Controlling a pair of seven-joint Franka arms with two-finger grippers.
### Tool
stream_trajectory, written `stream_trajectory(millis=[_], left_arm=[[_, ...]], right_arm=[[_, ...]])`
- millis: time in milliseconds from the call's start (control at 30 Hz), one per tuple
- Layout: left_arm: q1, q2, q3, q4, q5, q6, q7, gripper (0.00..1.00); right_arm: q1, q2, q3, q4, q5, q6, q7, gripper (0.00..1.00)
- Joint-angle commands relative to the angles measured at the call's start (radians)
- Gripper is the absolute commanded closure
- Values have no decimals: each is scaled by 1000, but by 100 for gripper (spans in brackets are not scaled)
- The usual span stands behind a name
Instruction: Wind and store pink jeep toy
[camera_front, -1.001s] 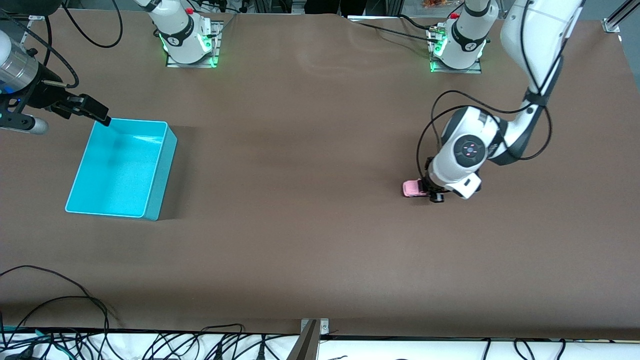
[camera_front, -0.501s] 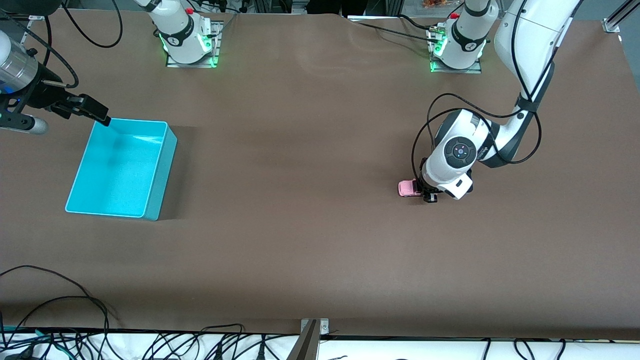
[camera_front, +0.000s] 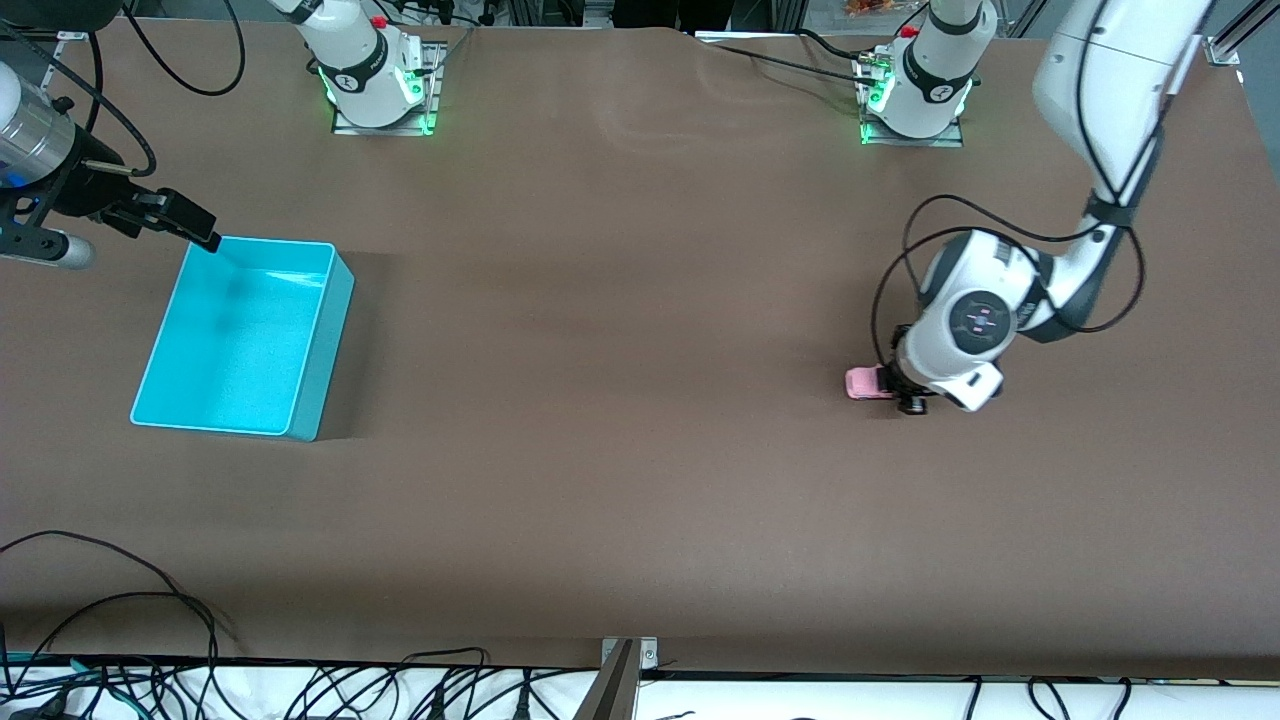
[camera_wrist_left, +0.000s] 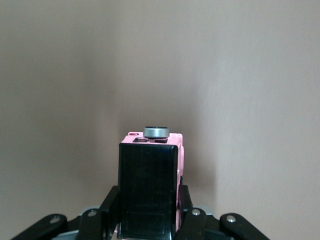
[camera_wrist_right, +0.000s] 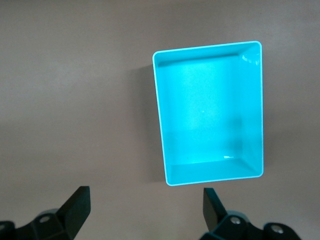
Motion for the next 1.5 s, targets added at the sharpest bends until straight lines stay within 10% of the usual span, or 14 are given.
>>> stream_trajectory(millis=[0, 501, 567, 668, 1469], left_arm=[[91, 63, 13, 8, 83, 61, 83, 100], [226, 63, 13, 8, 147, 61, 202, 99], [229, 63, 11, 10, 146, 61, 202, 78], [229, 55, 13, 21, 146, 53, 220, 2], [237, -207, -32, 201, -22, -330, 565, 0]], right_arm=[[-5, 0, -1, 13, -5, -17, -18, 0], [-5, 0, -1, 13, -5, -17, -18, 0], [-5, 0, -1, 13, -5, -17, -18, 0], [-5, 0, -3, 13, -5, -17, -18, 0], [-5, 1, -9, 13, -5, -29, -16, 0]])
